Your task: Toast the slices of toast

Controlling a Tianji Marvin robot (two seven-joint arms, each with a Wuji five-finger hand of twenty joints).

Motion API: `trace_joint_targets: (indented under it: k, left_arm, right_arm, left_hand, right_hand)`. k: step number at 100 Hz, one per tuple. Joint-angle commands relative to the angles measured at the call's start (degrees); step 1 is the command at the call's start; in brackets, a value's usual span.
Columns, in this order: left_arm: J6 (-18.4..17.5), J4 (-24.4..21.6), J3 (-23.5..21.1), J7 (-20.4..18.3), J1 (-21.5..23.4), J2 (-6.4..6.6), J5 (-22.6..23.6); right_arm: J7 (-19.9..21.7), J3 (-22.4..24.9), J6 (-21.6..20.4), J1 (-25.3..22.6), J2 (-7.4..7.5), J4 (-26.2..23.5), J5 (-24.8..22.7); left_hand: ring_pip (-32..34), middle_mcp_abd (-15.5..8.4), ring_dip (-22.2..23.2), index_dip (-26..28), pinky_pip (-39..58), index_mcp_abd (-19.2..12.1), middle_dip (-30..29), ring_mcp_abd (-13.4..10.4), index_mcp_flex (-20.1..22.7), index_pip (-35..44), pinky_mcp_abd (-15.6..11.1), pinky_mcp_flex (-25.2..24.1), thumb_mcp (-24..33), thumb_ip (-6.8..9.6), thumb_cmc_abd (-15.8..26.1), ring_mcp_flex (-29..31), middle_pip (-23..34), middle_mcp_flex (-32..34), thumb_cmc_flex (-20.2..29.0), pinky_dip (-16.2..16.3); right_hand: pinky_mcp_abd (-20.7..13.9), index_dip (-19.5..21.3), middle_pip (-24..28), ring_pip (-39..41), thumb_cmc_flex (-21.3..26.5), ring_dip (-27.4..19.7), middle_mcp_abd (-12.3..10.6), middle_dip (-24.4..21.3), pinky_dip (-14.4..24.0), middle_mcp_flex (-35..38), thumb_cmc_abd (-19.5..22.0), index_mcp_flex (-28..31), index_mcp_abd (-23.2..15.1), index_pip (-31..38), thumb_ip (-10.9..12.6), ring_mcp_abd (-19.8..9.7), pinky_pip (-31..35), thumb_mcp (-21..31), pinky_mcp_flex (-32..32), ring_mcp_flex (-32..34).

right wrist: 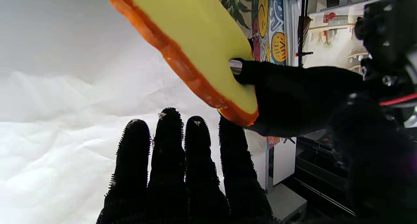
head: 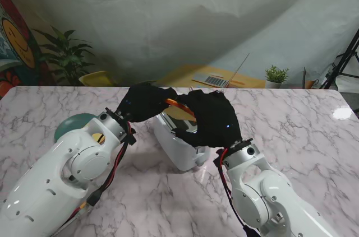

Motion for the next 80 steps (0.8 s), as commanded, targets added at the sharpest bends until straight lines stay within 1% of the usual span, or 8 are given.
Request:
trace_joint_targets:
  k: [1, 10, 20, 37, 53, 68, 73, 80]
  left_arm:
    - [0.52, 1.12, 0.67, -1.45, -1.26, -0.49, -0.52]
    - [1.30, 1.75, 1.87, -2.94, -2.48, -0.46, -1.77]
    - [1.58, 2.17, 2.88, -3.63, -3.24, -0.46, -2.43]
    - [1.68, 1.95, 3.76, -4.39, -3.27, -0.40, -2.99]
    - [1.33, 1.15, 4.21, -5.58, -2.99, -0.21, -3.20]
    - [1.06, 0.81, 4.67, -6.19, -3.00, -0.08, -2.89]
    - [1.16, 0.90, 4.81, -5.96, -3.03, -0.13, -2.88]
    - [1.26, 1.17, 5.02, -5.19, -3.10, -0.28, -3.01]
  right_arm:
    - [0.72, -0.02, 0.56, 0.53, 0.00, 1.19, 0.23]
    - [1.38, -0.06, 0.86, 1.17, 0.06, 1.85, 0.25]
    - [1.63, -0.31, 1.66, 1.90, -0.01, 2.48, 0.58]
    - [1.61, -1.17, 3.25, 3.21, -0.22, 3.55, 1.34]
    - [1.53, -2.66, 4.91, 4.88, -0.44, 4.60, 1.96]
    - [0.89, -4.54, 6.77, 6.82, -0.76, 5.75, 2.39]
    - [0.89, -5.06, 7.28, 7.45, -0.83, 6.04, 2.44]
    - [0.42, -5.72, 7.73, 8.46, -0.95, 6.68, 2.31]
  left_hand:
    - [2.55, 0.92, 0.33, 1.75, 0.87, -1.63, 0.24, -0.16, 3.29, 4.86, -0.19, 0.23, -2.91, -0.59, 3.94, 1.70, 7.10, 5.85, 2.75, 1.18]
    - [2.69, 0.87, 0.41, 1.68, 1.06, -1.54, -0.04, -0.09, 3.29, 4.82, -0.19, 0.36, -3.15, -0.55, 4.04, 1.85, 7.22, 5.91, 2.74, 1.26]
    - [2.82, 0.89, 0.44, 1.40, 1.29, -1.18, -0.58, -0.11, 3.37, 4.52, -0.12, 0.54, -3.61, -0.55, 4.08, 2.10, 7.33, 6.09, 2.75, 1.35]
    - [3.05, 0.60, 0.45, 0.82, 1.66, -0.54, -1.69, -0.31, 3.40, 3.74, -0.20, 0.89, -4.53, -0.48, 4.26, 2.49, 7.71, 6.42, 2.74, 1.45]
    - [3.24, 0.18, 0.45, 0.26, 1.90, 0.05, -2.39, -0.50, 3.48, 2.91, -0.35, 1.17, -6.03, -0.31, 4.76, 2.92, 8.30, 6.77, 2.73, 1.49]
    - [3.28, -0.10, 0.41, -0.18, 2.00, 0.69, -2.76, -0.71, 3.69, 2.10, -0.49, 1.49, -7.34, -0.03, 5.08, 3.27, 8.65, 7.00, 2.74, 1.49]
    - [3.27, -0.16, 0.40, -0.25, 2.00, 0.79, -2.85, -0.80, 3.75, 1.91, -0.54, 1.52, -7.71, 0.07, 5.30, 3.28, 8.71, 6.94, 2.73, 1.48]
    - [3.19, -0.18, 0.38, -0.35, 1.91, 1.02, -2.96, -0.75, 3.77, 1.62, -0.59, 1.39, -8.03, 0.31, 5.45, 3.14, 8.79, 6.82, 2.74, 1.44]
  right_hand:
    - [0.52, 1.13, 1.02, 2.12, 0.68, 0.78, 0.15, 0.34, 0.70, 0.78, -1.60, 0.27, 0.50, 0.62, -1.65, 0.78, 0.90, 1.66, 0.08, 0.92]
    - [0.57, 1.24, 1.10, 2.24, 0.59, 0.85, 0.11, 0.36, 0.78, 1.04, -1.56, 0.47, 0.35, 0.81, -1.66, 0.87, 0.96, 1.94, 0.02, 1.06]
    - [0.81, 1.38, 1.21, 2.45, 0.61, 0.95, 0.10, 0.38, 0.85, 1.61, -1.66, 0.92, 0.32, 1.14, -1.66, 0.86, 0.98, 2.23, -0.06, 1.36]
    - [1.18, 1.52, 1.29, 2.79, 0.62, 1.09, -0.03, 0.39, 1.01, 2.42, -1.62, 1.41, 0.13, 1.55, -1.67, 0.95, 1.18, 2.52, 0.20, 1.97]
    - [1.68, 2.26, 2.37, 4.22, 0.76, 1.88, -0.40, 0.79, 1.40, 4.71, -1.74, 3.16, -0.69, 3.22, -1.66, 0.97, 1.97, 2.71, 1.12, 4.15]
    - [4.32, 4.62, 6.06, 8.62, 1.24, 5.37, -1.15, 2.22, 2.72, 10.60, -2.71, 7.00, -2.51, 8.06, -1.62, 1.16, 4.90, 3.72, 3.60, 10.63]
    - [4.77, 5.50, 7.60, 10.15, 2.07, 6.87, -1.60, 2.75, 3.14, 12.93, -4.03, 8.61, -3.37, 9.93, -1.56, 1.10, 5.89, 4.88, 4.64, 13.21]
    - [5.28, 7.25, 10.26, 13.51, 4.36, 9.99, -2.86, 3.56, 3.94, 18.46, -7.37, 12.43, -5.76, 14.15, -1.38, 0.35, 8.11, 9.05, 7.51, 18.97]
